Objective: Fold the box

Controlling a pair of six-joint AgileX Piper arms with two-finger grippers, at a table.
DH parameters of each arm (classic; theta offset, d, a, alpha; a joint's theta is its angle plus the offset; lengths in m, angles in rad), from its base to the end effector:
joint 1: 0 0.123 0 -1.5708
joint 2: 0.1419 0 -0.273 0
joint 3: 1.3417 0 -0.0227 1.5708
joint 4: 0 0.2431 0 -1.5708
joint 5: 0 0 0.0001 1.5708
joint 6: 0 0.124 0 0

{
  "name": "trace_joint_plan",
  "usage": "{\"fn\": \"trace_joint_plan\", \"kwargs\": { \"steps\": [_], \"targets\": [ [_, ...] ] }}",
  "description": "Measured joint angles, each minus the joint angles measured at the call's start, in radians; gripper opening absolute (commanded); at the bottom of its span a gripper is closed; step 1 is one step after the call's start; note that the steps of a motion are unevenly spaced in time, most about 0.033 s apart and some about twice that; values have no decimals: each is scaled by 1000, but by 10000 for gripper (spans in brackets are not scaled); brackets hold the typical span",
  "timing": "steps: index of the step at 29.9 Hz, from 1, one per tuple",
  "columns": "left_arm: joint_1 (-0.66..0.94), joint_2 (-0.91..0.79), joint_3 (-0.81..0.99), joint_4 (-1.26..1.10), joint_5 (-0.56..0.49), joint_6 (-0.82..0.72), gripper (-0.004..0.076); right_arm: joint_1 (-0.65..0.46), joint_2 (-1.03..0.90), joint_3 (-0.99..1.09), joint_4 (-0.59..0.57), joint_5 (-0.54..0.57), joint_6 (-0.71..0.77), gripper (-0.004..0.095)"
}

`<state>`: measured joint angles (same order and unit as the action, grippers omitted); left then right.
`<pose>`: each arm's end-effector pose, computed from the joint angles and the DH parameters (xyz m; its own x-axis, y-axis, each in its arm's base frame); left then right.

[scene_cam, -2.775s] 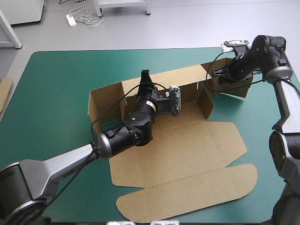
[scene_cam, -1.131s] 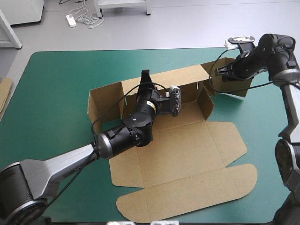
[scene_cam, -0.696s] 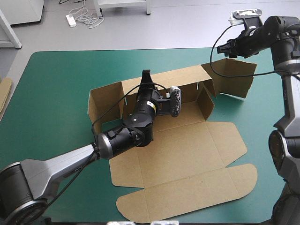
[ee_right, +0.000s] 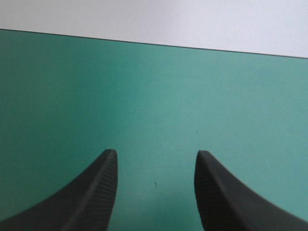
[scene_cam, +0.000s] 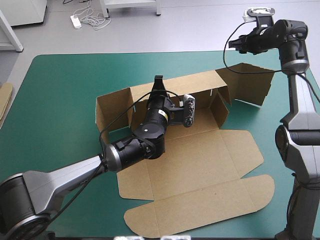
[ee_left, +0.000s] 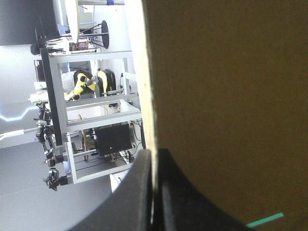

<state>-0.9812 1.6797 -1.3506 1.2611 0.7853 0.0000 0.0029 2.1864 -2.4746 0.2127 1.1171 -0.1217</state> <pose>0.2851 -0.2759 0.3043 0.1494 0.9880 -0.0399 0.3802 -0.0202 0.9247 0.4958 0.0250 0.3501 -0.6647 -0.0288 -0.7466 -0.1621 0.9810 0.1065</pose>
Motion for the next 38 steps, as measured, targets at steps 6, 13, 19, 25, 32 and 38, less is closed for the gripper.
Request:
{"fn": "trace_joint_plan", "kwargs": {
  "steps": [6,13,19,25,32,38],
  "targets": [
    [0,0,0,-1,2,-8,-9,0,60,0,3,9,0,472],
    [0,0,0,-1,2,-12,-9,0,71,0,0,68,-5,472],
    [0,0,0,-1,4,-12,-9,0,71,0,4,108,-8,472],
    [0,0,0,0,2,-12,-9,0,37,67,12,128,-25,472],
    [0,0,0,2,1,-14,-9,0,6,143,17,128,-31,472],
    [0,0,0,3,-1,-16,-9,0,-59,171,65,128,-32,472]
  ]
}}
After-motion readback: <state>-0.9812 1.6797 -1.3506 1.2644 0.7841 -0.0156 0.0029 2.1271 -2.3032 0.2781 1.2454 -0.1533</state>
